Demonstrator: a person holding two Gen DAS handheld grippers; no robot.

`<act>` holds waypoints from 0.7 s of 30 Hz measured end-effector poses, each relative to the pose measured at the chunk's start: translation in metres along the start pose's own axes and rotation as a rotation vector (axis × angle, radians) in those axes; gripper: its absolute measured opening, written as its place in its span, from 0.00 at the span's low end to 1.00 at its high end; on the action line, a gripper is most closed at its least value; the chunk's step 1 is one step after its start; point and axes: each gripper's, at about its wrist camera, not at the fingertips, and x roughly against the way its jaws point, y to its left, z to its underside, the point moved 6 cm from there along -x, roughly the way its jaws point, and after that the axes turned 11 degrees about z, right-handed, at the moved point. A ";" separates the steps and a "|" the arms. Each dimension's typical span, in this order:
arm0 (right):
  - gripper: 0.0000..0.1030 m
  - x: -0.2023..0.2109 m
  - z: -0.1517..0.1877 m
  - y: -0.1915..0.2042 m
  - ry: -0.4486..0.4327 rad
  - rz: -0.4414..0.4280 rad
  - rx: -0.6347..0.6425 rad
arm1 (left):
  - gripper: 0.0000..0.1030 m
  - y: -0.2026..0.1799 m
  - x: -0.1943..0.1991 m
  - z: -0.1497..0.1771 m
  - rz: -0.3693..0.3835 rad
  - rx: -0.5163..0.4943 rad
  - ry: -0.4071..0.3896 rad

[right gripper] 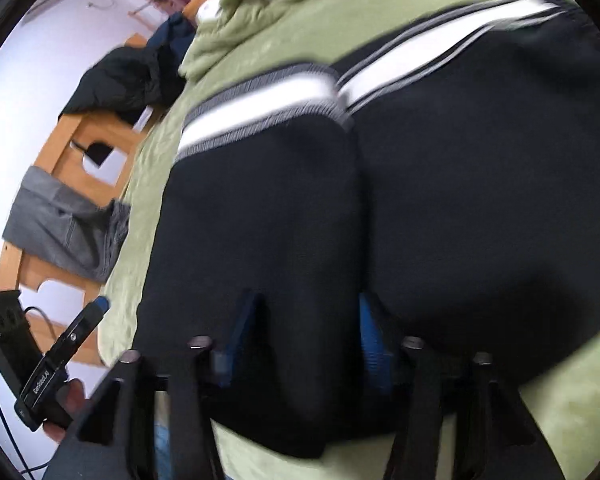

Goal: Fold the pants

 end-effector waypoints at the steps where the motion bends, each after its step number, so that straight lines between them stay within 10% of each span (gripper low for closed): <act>1: 0.22 0.001 -0.002 0.003 -0.021 0.009 0.028 | 0.55 0.003 -0.011 0.004 0.041 0.089 0.013; 8: 0.16 0.081 -0.047 -0.007 -0.358 0.120 0.187 | 0.56 -0.033 -0.036 0.020 0.094 0.077 0.039; 21: 0.16 0.163 -0.075 -0.174 -0.587 0.515 0.016 | 0.56 -0.077 -0.058 0.043 0.110 -0.010 0.141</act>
